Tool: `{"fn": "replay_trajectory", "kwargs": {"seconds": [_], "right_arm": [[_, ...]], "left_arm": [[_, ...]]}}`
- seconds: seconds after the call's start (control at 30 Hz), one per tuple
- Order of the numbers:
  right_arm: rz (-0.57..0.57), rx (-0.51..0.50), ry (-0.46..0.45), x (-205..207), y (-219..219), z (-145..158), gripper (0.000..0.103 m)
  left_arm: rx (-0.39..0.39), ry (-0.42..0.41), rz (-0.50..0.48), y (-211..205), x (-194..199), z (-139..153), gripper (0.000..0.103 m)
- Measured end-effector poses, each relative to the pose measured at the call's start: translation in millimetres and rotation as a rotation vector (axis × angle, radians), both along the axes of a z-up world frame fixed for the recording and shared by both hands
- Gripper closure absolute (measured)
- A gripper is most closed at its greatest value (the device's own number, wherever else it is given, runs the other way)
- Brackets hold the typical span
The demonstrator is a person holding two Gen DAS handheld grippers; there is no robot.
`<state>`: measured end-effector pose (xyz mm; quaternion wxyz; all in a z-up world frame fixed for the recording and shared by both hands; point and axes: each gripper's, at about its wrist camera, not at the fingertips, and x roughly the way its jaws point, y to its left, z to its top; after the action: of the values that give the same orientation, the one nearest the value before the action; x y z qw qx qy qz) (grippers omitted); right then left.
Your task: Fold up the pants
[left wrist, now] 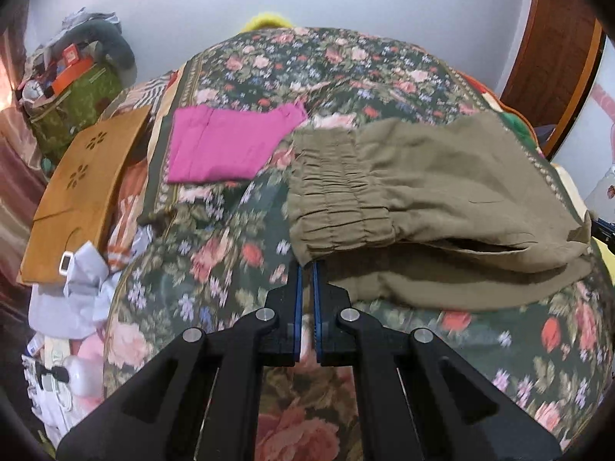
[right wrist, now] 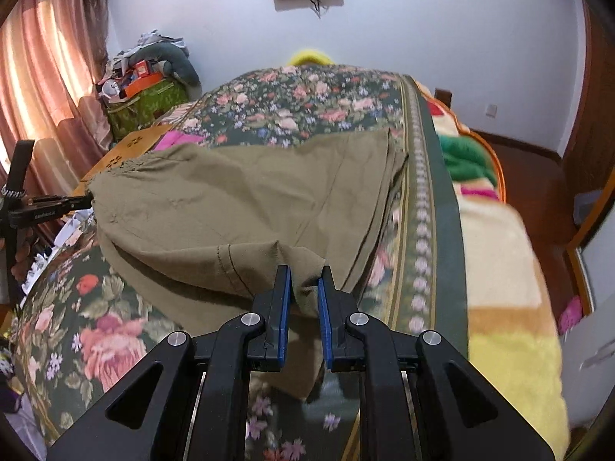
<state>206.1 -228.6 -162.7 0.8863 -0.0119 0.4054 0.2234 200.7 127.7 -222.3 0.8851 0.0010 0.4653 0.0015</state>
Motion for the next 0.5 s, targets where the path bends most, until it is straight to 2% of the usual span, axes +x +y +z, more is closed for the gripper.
{"fn": "replay_trajectory", "kwargs": {"seconds": [0.13, 0.27, 0.37, 0.43, 0.47, 0.5], "right_arm": [[0.002, -0.013, 0.04, -6.0, -1.5, -6.0, 0.088], [-0.001, -0.022, 0.062, -16.1, -5.1, -5.3, 0.087], [-0.002, -0.045, 0.063, -25.1, -7.6, -1.5, 0.086], [0.001, -0.054, 0.051, -31.3, -8.0, 5.4, 0.08], [0.004, -0.055, 0.039, -34.0, -7.7, 9.8, 0.078], [0.005, -0.054, 0.025, -36.1, -7.0, 14.1, 0.072]], "left_arm": [[0.017, 0.015, 0.02, 4.6, -9.6, -2.0, 0.099], [0.043, 0.004, -0.002, 0.8, -19.3, 7.1, 0.097], [0.076, -0.013, -0.024, -8.2, -23.4, 17.6, 0.077], [0.102, -0.039, -0.04, -16.4, -25.9, 25.8, 0.046], [0.116, -0.058, -0.05, -21.8, -27.5, 30.7, 0.04], [0.127, -0.071, -0.058, -26.1, -28.5, 34.5, 0.031]]}}
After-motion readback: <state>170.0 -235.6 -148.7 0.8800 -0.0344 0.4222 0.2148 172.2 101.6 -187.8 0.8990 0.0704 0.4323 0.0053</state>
